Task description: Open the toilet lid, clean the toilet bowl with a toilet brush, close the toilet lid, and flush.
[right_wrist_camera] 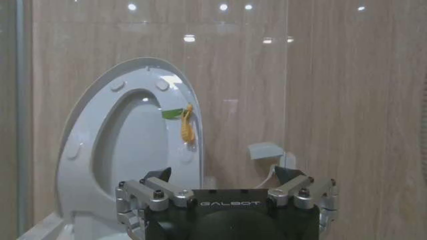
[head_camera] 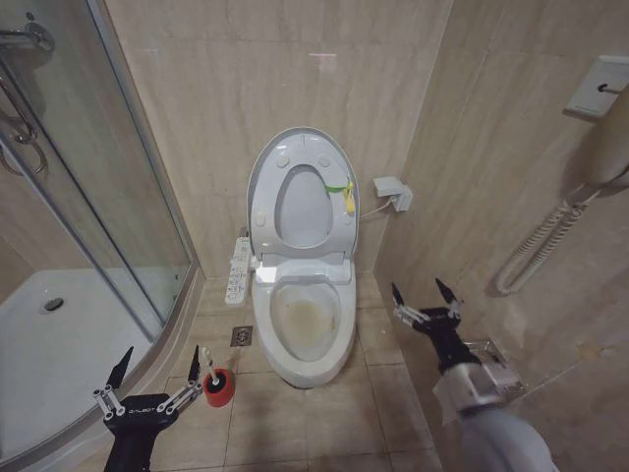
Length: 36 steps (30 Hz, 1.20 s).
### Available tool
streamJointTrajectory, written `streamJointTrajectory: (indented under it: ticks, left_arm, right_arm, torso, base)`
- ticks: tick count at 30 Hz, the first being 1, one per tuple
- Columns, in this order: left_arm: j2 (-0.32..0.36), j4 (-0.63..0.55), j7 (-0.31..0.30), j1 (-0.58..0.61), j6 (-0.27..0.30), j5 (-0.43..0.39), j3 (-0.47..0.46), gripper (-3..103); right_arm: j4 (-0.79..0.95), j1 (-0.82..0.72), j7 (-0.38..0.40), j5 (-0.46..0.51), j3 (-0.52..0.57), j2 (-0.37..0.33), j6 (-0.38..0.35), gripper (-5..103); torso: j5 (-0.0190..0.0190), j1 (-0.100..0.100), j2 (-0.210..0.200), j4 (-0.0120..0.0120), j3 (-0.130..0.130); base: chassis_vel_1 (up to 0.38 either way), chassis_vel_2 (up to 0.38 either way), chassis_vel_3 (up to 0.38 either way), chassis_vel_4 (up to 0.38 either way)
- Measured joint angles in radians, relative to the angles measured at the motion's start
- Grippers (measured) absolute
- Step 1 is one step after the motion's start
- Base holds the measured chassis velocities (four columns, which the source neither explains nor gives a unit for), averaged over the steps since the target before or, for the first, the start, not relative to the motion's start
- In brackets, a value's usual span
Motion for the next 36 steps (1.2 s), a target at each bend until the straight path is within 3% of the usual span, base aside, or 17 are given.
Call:
streamJointTrajectory:
  ticks: [6, 19, 36]
  left_arm:
    - [0.0, 0.0, 0.0, 0.0, 0.0, 0.0, 0.0, 100]
    - [0.0, 0.0, 0.0, 0.0, 0.0, 0.0, 0.0, 100]
    - [0.0, 0.0, 0.0, 0.0, 0.0, 0.0, 0.0, 100]
  right_arm:
    - [0.063, -0.12, -0.073, -0.041, 0.039, 0.084, 0.019, 100]
    - [0.118, -0.186, -0.078, -0.113, 0.013, 0.201, 0.025, 100]
    - [0.119, -0.182, -0.073, -0.114, 0.01, 0.203, 0.021, 100]
  torso:
    - [-0.0001, 0.0, 0.0, -0.0001, 0.0]
    - [-0.0001, 0.0, 0.0, 0.0001, 0.0]
    - [0.0001, 0.0, 0.0, 0.0001, 0.0]
  base:
    - [0.0, 0.0, 0.0, 0.0]
    - [0.0, 0.0, 0.0, 0.0]
    - [0.0, 0.0, 0.0, 0.0]
